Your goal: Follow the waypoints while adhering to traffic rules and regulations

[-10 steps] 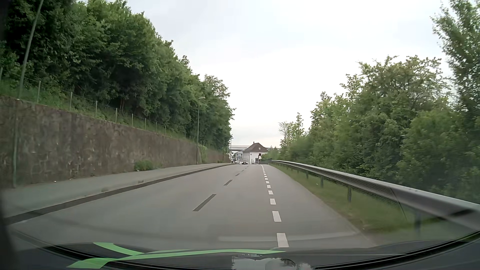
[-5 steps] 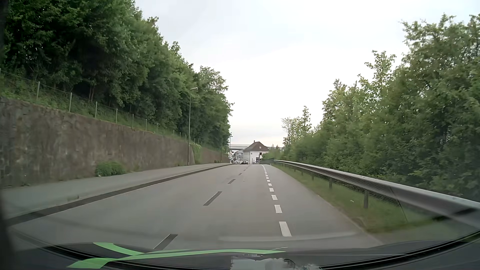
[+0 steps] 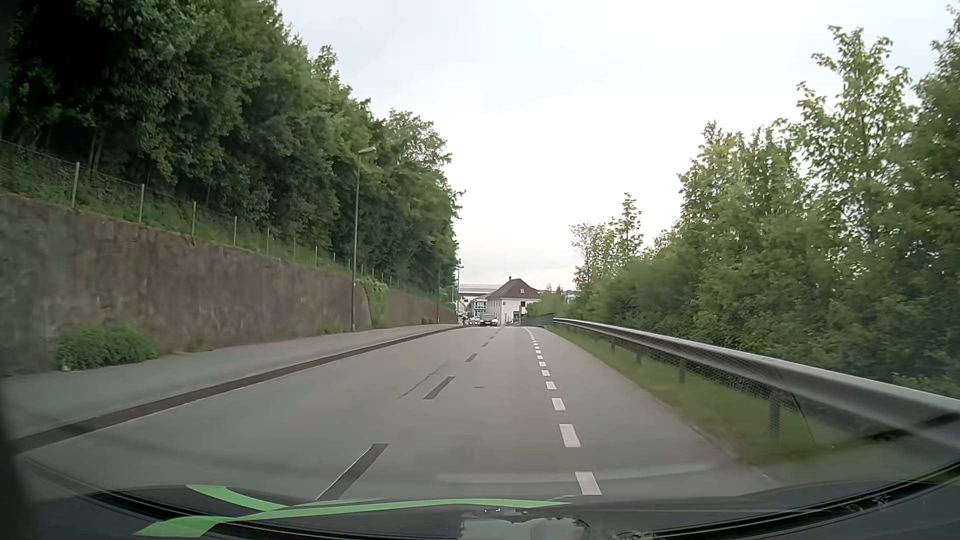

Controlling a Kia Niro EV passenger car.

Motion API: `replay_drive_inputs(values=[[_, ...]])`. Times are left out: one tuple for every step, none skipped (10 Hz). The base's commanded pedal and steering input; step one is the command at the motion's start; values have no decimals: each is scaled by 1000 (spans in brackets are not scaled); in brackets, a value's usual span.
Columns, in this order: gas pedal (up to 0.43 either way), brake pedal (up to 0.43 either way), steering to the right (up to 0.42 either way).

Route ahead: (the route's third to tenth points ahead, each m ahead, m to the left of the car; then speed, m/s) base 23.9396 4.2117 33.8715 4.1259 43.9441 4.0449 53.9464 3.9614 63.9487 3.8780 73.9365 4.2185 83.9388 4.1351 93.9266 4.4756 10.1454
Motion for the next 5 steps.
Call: replay_drive_inputs(values=[[0, 0, -3], [0, 0, -3], [0, 0, -3], [0, 0, -2], [0, 0, 0]])
